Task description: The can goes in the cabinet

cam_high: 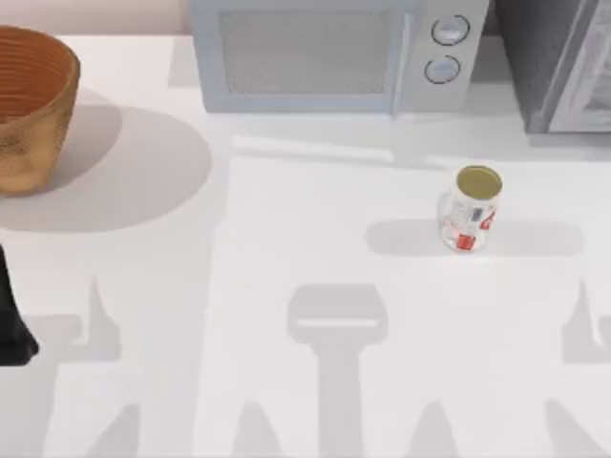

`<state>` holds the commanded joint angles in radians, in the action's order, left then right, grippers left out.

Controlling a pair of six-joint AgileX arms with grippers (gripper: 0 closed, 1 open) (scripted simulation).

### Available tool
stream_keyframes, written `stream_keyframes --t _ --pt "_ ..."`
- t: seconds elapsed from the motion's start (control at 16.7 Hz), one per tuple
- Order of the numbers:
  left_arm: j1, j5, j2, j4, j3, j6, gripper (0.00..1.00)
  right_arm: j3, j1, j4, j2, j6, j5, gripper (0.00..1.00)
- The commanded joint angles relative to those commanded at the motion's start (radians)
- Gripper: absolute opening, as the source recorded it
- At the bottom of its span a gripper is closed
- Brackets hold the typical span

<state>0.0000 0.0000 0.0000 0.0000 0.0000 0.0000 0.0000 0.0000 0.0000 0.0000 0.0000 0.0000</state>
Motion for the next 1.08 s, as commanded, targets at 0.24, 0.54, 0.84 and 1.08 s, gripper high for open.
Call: stream_keyframes --t 0.24,0.54,0.84,1.08 --pt "0.0 0.0 0.0 0.0 0.0 0.0 1.0 0.007 0.011 0.023 0.028 0.002 0.007 1.0" --pt "0.0 0.0 0.0 0.0 0.0 0.0 1.0 0.06 0.089 0.202 0.261 0.016 0.074 1.0" --pt "0.0 0.0 0.0 0.0 0.0 0.0 1.0 0.141 0.211 0.501 0.67 0.037 0.197 1.0" --pt "0.0 0.0 0.0 0.0 0.0 0.0 1.0 0.218 0.322 0.787 1.061 0.053 0.317 1.0"
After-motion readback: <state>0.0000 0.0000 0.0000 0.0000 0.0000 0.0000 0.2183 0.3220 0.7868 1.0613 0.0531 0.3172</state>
